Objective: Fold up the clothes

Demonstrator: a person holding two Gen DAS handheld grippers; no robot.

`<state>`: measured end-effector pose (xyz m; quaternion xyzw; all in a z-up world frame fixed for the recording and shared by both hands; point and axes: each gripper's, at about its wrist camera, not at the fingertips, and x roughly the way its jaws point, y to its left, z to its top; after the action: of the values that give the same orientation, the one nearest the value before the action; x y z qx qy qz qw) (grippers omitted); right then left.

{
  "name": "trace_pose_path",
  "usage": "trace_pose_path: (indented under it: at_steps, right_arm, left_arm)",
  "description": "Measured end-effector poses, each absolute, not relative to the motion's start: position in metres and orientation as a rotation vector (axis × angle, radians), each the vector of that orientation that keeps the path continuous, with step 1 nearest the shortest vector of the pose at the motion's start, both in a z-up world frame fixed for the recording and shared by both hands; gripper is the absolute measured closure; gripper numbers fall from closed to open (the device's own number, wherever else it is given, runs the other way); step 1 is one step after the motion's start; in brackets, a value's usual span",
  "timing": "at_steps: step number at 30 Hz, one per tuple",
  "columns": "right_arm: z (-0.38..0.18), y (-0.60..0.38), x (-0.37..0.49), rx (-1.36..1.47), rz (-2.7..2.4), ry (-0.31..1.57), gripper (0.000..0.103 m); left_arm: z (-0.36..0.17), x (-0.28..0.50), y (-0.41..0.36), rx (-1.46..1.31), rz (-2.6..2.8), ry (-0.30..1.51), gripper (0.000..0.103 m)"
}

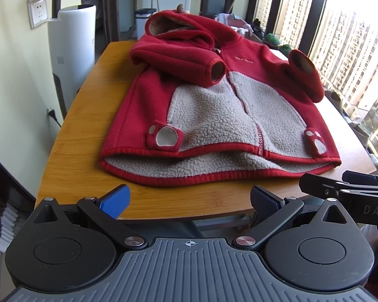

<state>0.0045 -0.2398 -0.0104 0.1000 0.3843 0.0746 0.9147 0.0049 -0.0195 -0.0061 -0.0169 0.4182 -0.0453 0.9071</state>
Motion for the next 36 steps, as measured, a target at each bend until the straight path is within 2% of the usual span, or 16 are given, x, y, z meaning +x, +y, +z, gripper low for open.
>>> trace_pose_path:
  at_steps: [36]
  right_arm:
    - [-0.0125, -0.2408, 0.0051, 0.214, 0.158, 0.804, 0.0]
  left_arm:
    - [-0.0064, 0.0058, -0.0187, -0.038, -0.097, 0.864, 0.0]
